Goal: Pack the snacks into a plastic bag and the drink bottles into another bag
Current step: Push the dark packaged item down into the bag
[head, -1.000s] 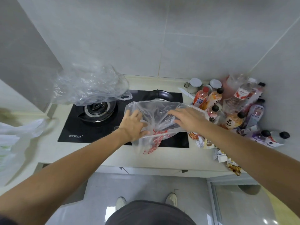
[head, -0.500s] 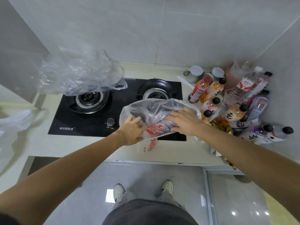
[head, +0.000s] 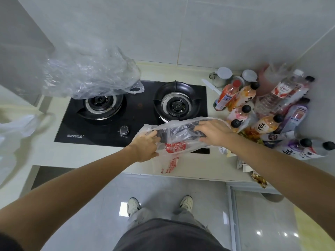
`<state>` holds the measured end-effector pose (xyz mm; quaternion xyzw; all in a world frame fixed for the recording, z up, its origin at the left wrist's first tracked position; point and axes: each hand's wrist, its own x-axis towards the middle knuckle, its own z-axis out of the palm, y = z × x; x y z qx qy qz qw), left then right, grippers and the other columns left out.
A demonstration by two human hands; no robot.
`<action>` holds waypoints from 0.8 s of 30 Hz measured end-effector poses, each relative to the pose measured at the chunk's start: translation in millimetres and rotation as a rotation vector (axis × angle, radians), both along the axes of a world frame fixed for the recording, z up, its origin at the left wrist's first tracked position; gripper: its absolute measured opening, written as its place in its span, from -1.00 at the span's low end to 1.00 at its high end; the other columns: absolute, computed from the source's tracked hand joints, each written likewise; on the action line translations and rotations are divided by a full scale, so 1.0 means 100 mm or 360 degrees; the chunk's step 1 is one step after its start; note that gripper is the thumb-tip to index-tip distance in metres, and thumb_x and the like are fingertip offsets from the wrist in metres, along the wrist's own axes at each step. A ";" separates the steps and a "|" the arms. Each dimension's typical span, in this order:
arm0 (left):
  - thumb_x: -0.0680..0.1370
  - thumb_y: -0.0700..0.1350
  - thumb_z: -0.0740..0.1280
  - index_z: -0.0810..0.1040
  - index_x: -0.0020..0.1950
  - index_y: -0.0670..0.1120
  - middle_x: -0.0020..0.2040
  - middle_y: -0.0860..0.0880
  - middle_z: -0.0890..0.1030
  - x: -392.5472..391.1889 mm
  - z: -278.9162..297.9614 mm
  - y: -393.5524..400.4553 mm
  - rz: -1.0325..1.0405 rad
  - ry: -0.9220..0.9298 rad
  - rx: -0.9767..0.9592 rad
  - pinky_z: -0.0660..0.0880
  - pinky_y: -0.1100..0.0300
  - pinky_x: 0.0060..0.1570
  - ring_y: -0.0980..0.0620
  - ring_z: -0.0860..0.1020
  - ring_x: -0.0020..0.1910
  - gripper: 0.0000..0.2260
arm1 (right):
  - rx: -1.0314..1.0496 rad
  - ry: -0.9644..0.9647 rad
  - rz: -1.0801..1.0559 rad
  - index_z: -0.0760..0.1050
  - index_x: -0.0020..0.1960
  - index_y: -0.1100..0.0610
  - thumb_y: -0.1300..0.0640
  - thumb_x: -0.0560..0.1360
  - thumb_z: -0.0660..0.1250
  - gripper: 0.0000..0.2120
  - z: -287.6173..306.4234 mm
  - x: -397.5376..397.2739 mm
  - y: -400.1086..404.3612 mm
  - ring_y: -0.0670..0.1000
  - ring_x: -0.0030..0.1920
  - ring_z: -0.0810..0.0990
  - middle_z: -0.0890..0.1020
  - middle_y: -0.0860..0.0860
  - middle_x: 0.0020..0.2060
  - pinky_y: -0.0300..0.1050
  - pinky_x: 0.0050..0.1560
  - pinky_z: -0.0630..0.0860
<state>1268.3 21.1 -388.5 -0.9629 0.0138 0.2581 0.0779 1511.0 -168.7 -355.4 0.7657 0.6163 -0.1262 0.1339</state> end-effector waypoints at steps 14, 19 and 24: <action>0.67 -0.01 0.22 0.39 0.47 0.03 0.34 -0.06 0.54 -0.24 -0.13 0.24 -0.0041 -0.0031 -0.0241 0.34 0.16 0.38 -0.06 0.47 0.32 -0.64 | -0.0120 -0.0062 0.0062 0.54 0.29 -0.04 -0.11 0.64 0.28 -0.72 -0.03 -0.05 -0.01 0.14 0.05 0.67 0.70 0.02 0.03 0.04 0.00 0.61; 0.61 -0.17 0.27 0.42 0.33 0.00 0.25 -0.07 0.53 -0.27 0.13 0.28 0.0053 -0.0275 -0.0355 0.35 0.26 -0.12 -0.02 0.55 0.00 -0.71 | -0.0153 -0.0152 -0.0001 0.32 0.46 -0.01 -0.22 0.51 0.39 -0.38 -0.12 0.00 -0.05 0.13 0.08 0.67 0.67 0.02 0.15 0.03 -0.06 0.62; 0.63 -0.20 0.22 0.20 0.60 -0.04 -0.09 -0.06 0.65 -0.24 0.31 0.35 0.0166 -0.0415 -0.0137 0.31 0.18 -0.20 -0.07 0.61 -0.14 -0.47 | -0.0106 -0.0107 -0.0051 0.04 0.61 -0.08 -0.42 0.41 0.28 -0.09 -0.20 -0.01 -0.12 0.19 0.21 0.60 0.54 0.09 0.32 0.08 0.05 0.62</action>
